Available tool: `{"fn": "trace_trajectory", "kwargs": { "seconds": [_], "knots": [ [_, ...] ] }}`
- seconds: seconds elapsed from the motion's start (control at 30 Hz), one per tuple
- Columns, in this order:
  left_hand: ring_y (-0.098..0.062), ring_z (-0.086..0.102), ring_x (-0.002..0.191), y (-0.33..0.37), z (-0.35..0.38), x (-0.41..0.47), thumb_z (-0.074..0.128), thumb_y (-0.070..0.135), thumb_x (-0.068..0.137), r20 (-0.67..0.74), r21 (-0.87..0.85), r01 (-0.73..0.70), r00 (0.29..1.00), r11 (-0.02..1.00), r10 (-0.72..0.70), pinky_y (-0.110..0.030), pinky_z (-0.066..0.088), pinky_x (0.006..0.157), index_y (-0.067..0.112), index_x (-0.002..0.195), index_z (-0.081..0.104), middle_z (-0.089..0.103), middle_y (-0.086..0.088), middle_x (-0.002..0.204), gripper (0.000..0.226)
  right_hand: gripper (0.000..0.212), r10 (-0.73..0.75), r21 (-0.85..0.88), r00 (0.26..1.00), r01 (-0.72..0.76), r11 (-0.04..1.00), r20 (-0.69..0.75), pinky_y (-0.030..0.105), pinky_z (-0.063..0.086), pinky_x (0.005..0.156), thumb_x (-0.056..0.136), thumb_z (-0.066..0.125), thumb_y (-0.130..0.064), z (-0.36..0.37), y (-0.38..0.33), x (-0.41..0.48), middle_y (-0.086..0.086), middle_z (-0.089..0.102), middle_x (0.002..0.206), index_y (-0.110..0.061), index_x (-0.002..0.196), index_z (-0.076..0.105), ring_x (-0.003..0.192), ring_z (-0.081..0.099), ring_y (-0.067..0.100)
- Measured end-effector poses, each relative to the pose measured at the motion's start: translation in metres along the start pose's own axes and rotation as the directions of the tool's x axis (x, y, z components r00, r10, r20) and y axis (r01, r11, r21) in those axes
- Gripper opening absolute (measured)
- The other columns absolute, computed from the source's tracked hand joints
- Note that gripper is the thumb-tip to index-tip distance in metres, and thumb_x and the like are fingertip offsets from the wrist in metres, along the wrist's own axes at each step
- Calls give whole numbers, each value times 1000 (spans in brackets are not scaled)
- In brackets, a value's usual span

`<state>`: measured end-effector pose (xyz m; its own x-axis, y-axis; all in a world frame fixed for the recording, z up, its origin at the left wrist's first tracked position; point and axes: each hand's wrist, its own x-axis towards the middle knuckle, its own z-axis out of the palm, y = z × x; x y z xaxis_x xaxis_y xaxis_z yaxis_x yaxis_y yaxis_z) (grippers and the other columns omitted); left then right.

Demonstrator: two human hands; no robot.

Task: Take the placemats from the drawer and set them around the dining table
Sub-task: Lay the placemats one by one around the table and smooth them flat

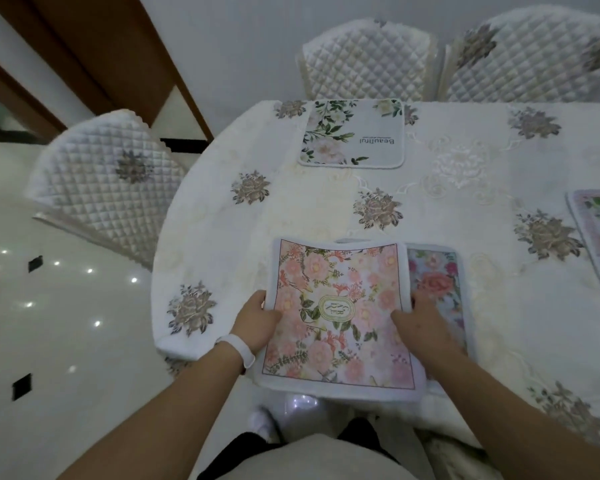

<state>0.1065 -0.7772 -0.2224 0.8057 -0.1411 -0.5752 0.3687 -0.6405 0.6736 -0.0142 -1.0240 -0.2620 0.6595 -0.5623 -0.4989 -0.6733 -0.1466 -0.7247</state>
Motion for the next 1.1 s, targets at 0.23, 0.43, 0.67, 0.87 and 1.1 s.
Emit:
{"fn": "trace_trajectory", "kwargs": {
  "seconds": [0.23, 0.43, 0.67, 0.87, 1.1],
  "knots": [
    [-33, 68, 87, -68, -82, -30, 58, 9, 87, -151, -228, 24, 987, 973, -60, -54, 57, 80, 22, 113, 59, 70, -8, 100, 30, 19, -196, -90, 976, 204, 975, 89, 29, 49, 55, 90, 53, -12, 63, -69, -39, 3, 63, 87, -16, 108, 55, 70, 62, 20],
    [-30, 68, 91, -148, -178, -69, 55, 8, 90, -217, -375, -13, 973, 927, -74, -48, 56, 84, 21, 110, 60, 69, -6, 103, 25, 10, -294, -175, 948, 312, 934, 120, 25, 39, 50, 93, 52, -14, 159, -116, -109, -4, 53, 80, -18, 101, 49, 65, 54, 12],
    [-26, 67, 85, -285, -305, -141, 55, 7, 89, -392, -467, -61, 909, 882, -144, -40, 57, 76, 20, 103, 61, 69, -4, 97, 20, 20, -383, -162, 878, 439, 884, 287, 24, 48, 55, 91, 51, -12, 317, -154, -222, -9, 60, 89, -21, 109, 52, 76, 60, 8],
    [-29, 69, 82, -383, -376, -199, 58, 6, 87, -503, -588, -85, 817, 804, -281, -44, 58, 74, 17, 105, 62, 70, -8, 95, 22, 25, -469, -220, 757, 606, 765, 454, 36, 53, 73, 89, 52, -14, 416, -199, -298, -2, 62, 99, -20, 114, 52, 88, 63, 22],
    [-31, 71, 82, -454, -406, -237, 59, 7, 86, -525, -711, -110, 740, 695, -420, -53, 58, 78, 19, 104, 64, 72, -9, 97, 22, 28, -499, -195, 638, 710, 677, 587, 37, 58, 66, 85, 53, -11, 492, -224, -339, -3, 67, 97, -19, 112, 58, 81, 66, 16]
  ]
}}
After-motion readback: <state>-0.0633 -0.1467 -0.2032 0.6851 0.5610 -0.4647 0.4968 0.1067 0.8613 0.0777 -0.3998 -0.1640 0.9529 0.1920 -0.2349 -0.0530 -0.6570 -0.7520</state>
